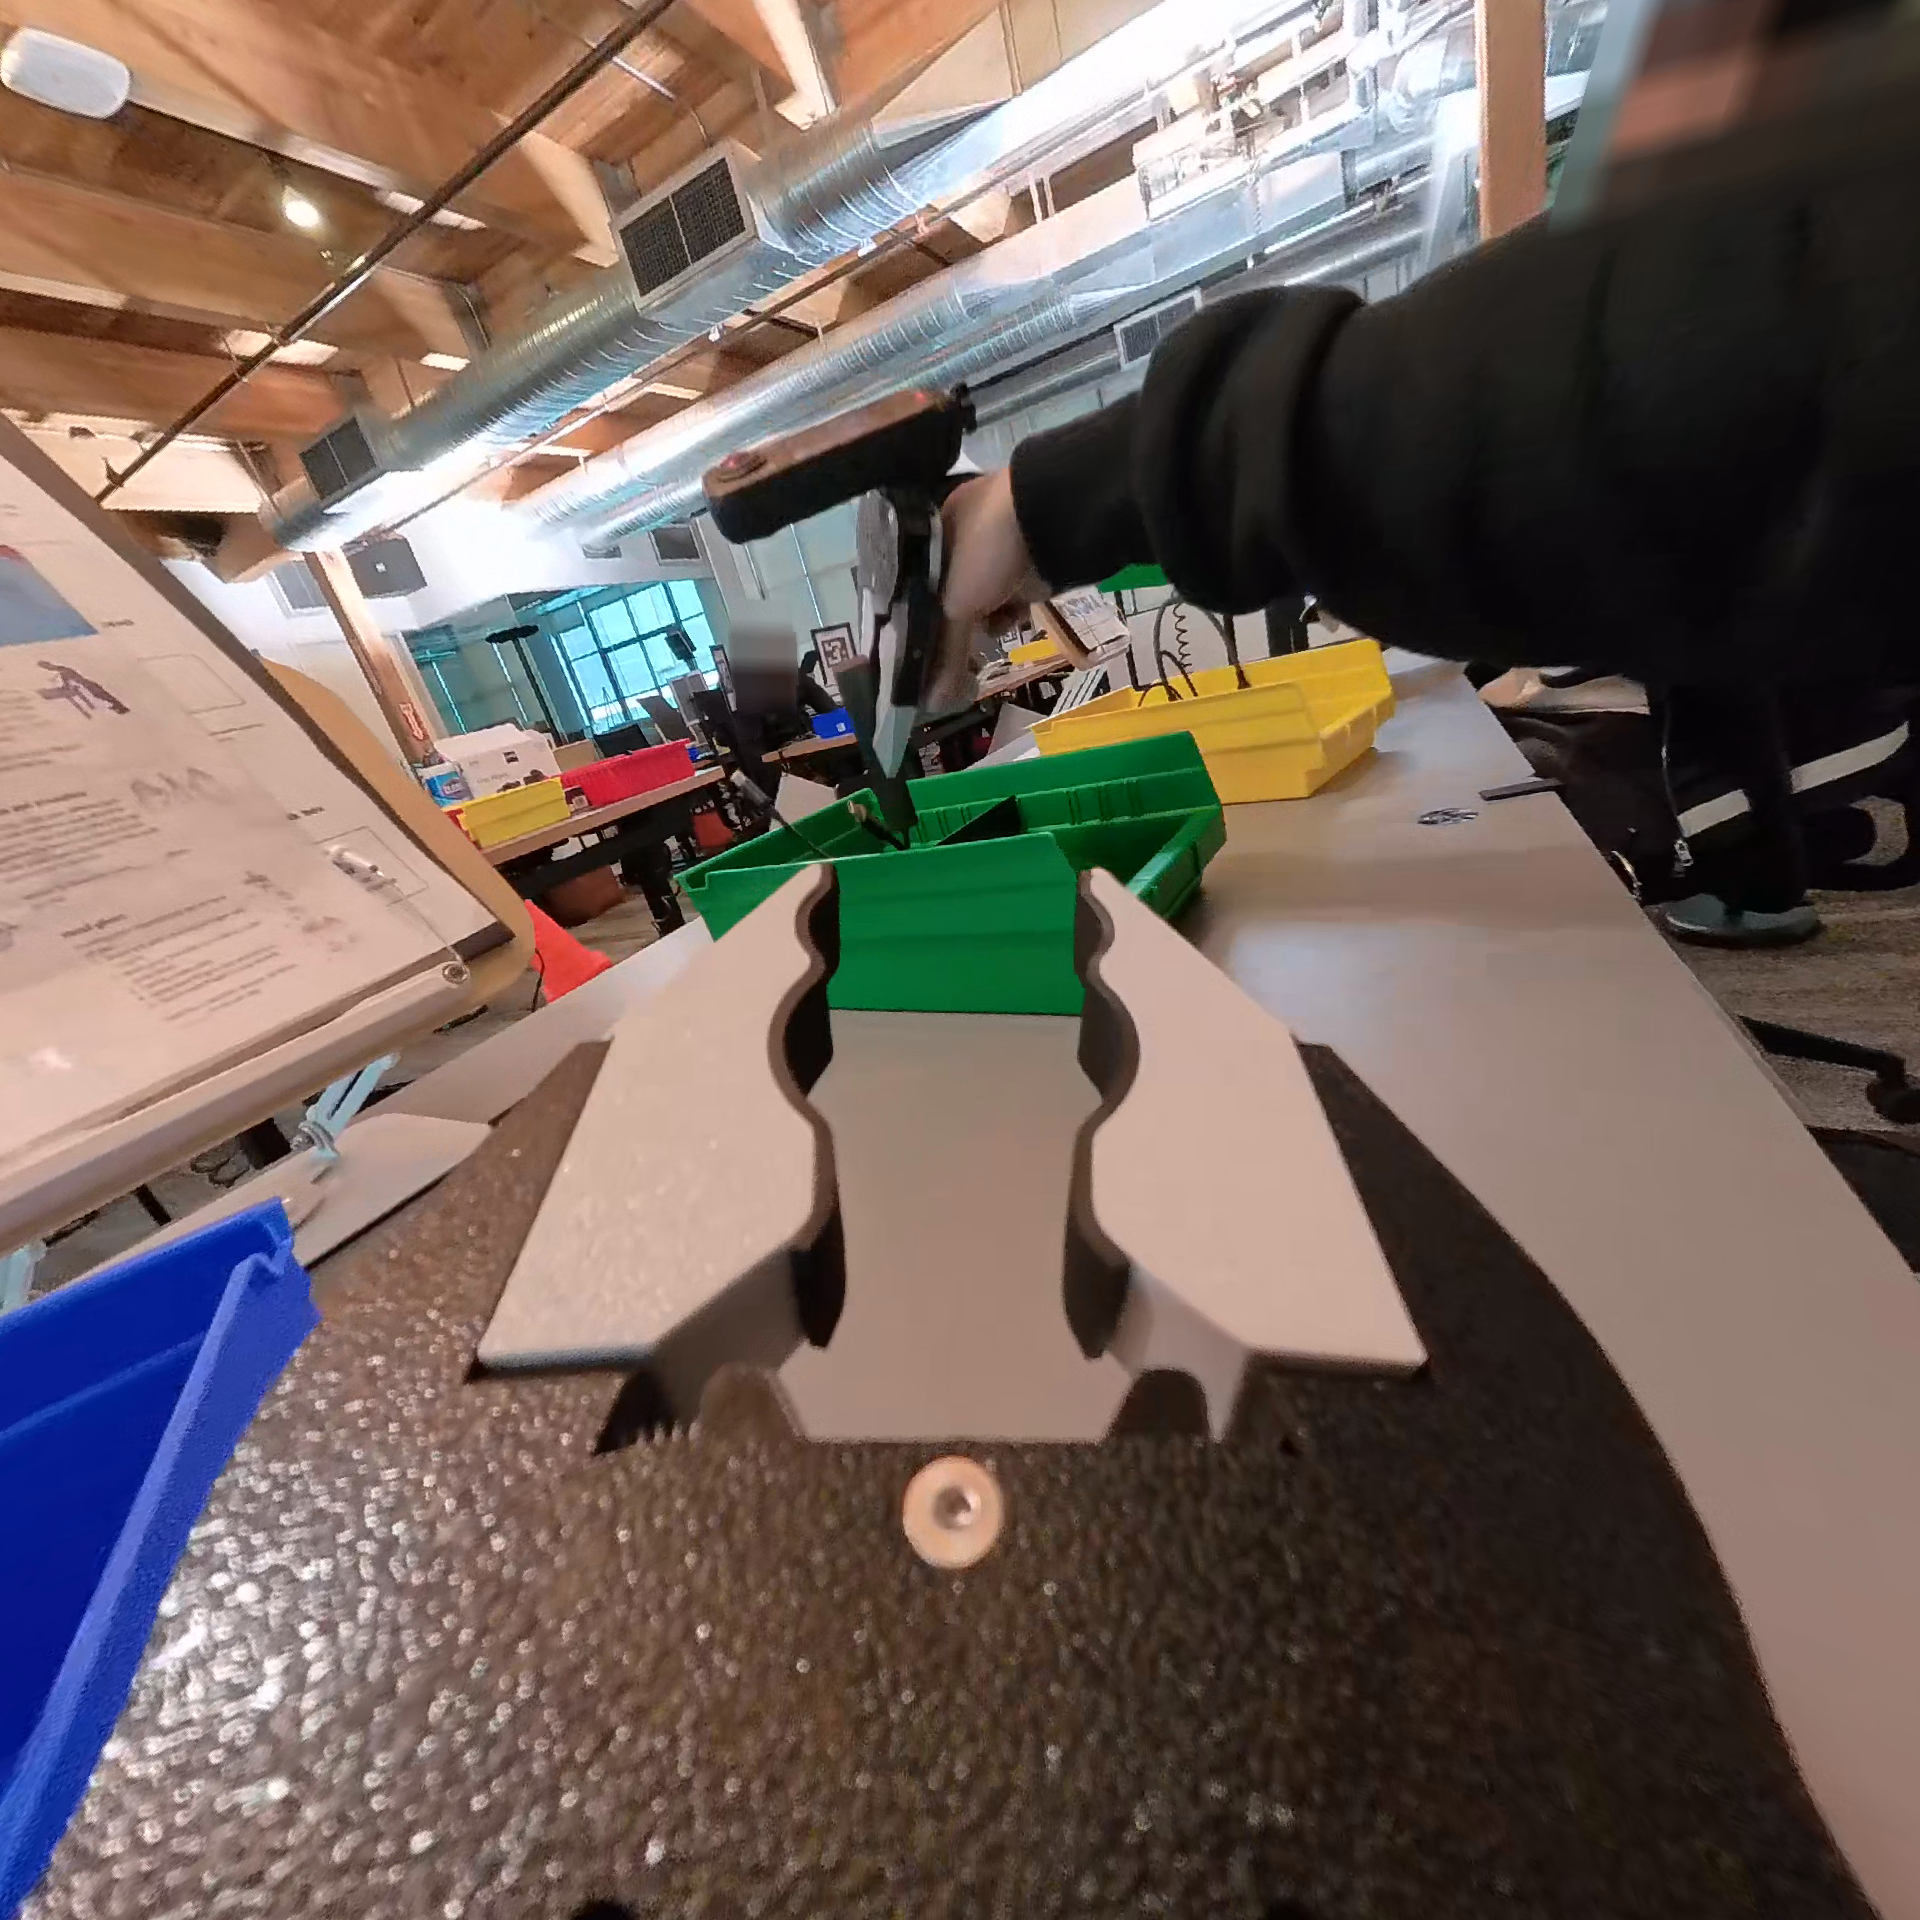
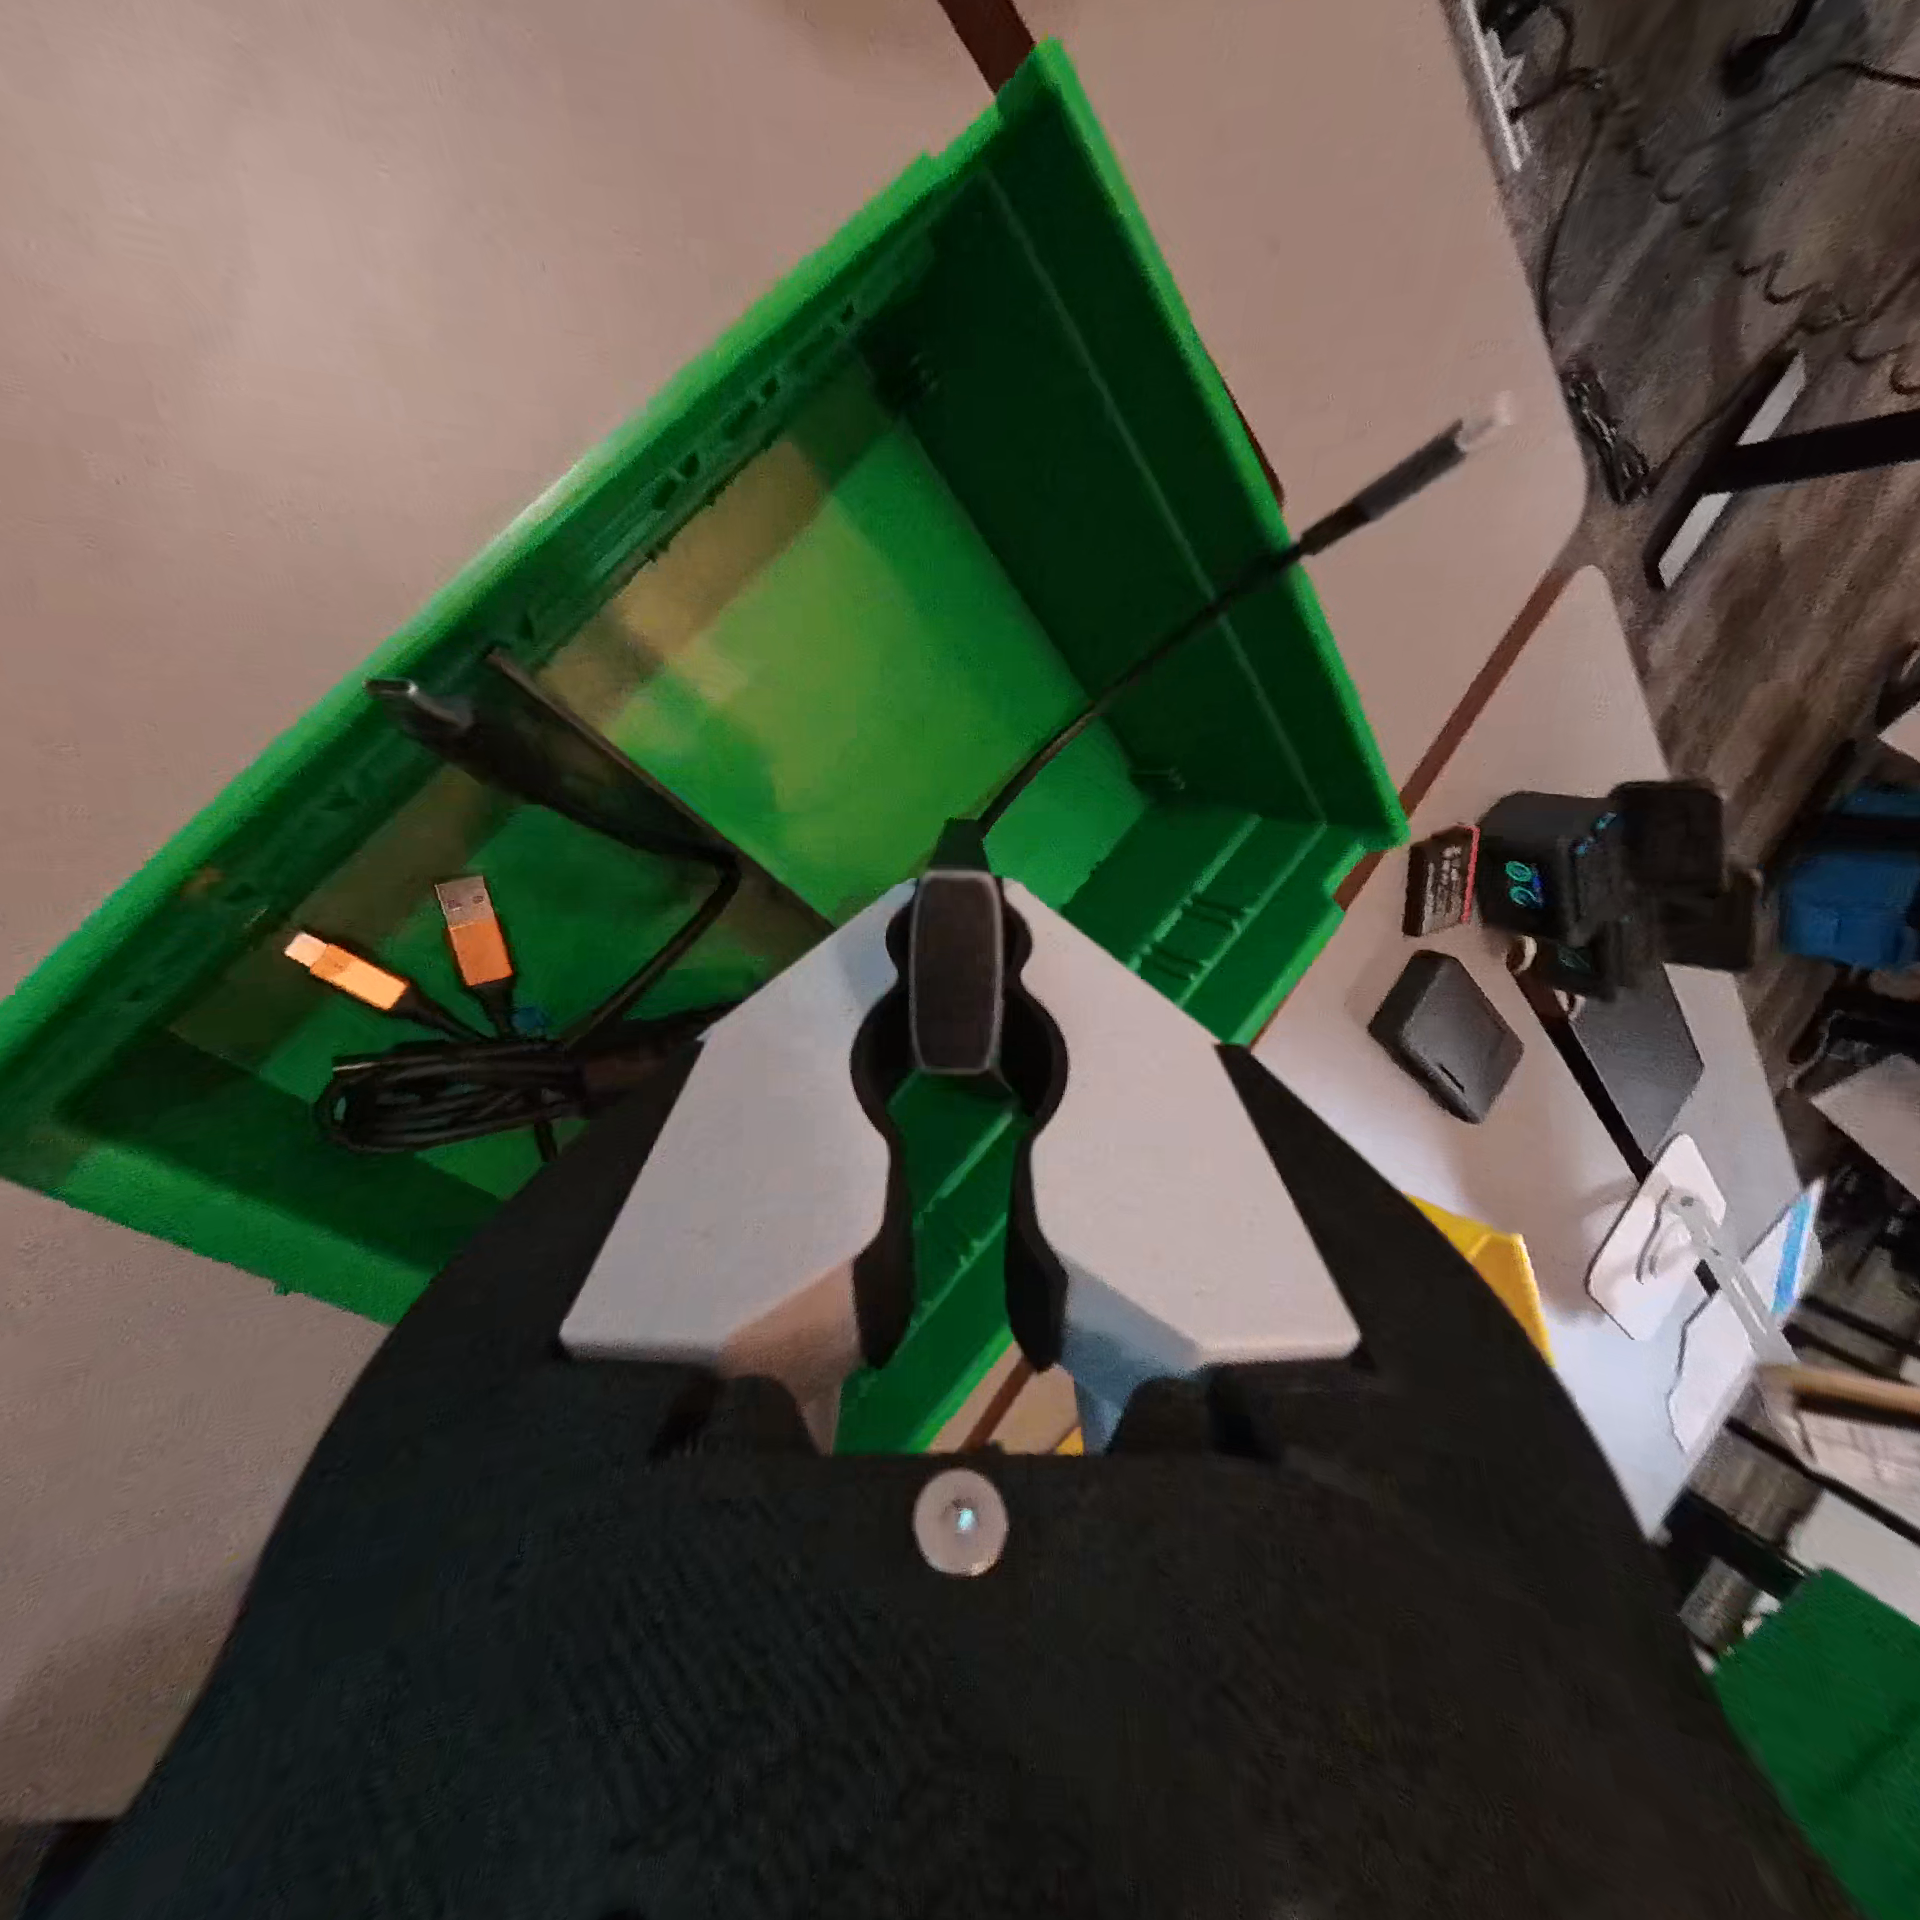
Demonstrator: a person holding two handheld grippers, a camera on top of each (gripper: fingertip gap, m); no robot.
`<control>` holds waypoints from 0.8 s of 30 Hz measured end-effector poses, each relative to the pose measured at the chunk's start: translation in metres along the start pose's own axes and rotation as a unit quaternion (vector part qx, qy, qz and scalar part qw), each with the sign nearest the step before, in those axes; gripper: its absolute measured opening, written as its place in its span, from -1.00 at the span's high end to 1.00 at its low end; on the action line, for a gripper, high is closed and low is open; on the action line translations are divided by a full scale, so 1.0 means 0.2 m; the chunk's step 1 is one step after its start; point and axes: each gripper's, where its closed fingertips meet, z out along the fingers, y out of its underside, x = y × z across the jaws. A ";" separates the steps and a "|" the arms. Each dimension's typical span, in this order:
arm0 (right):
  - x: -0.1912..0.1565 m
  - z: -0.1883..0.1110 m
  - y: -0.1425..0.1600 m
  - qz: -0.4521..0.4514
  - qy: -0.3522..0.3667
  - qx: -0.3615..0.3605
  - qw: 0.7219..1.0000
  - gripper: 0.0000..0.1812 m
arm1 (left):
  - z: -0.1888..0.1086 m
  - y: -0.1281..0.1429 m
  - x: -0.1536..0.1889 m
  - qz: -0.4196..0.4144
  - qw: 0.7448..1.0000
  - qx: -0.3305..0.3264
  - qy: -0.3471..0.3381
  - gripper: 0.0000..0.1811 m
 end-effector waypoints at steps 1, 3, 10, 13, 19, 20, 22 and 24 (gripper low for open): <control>-0.01 0.04 0.00 0.007 -0.014 0.001 1.000 0.90 | 0.00 0.00 -0.01 -0.004 1.000 0.000 0.000 0.55; 0.02 0.13 0.06 0.051 -0.025 -0.018 0.998 0.90 | -0.01 0.00 -0.02 -0.015 1.000 0.005 -0.001 0.57; -0.08 0.31 -0.04 0.026 -0.023 -0.043 0.998 0.85 | 0.01 0.04 -0.04 -0.108 0.994 0.011 0.003 0.63; -0.13 0.37 -0.11 0.012 -0.028 -0.066 0.997 0.50 | 0.02 0.06 -0.02 -0.121 0.993 0.006 0.015 0.63; -0.10 0.33 -0.20 0.018 -0.026 -0.021 0.999 0.07 | 0.01 0.07 -0.03 -0.115 0.993 -0.002 0.013 0.63; -0.09 0.30 -0.19 0.021 -0.033 -0.015 0.999 0.01 | 0.01 0.07 -0.04 -0.118 0.993 -0.002 0.012 0.63; -0.05 0.24 -0.17 0.024 -0.011 -0.013 1.000 -0.01 | 0.01 0.07 -0.04 -0.120 0.993 -0.004 0.011 0.63; 0.01 0.15 -0.13 0.035 0.026 -0.019 0.999 -0.08 | 0.01 0.06 -0.05 -0.118 0.993 -0.003 0.009 0.63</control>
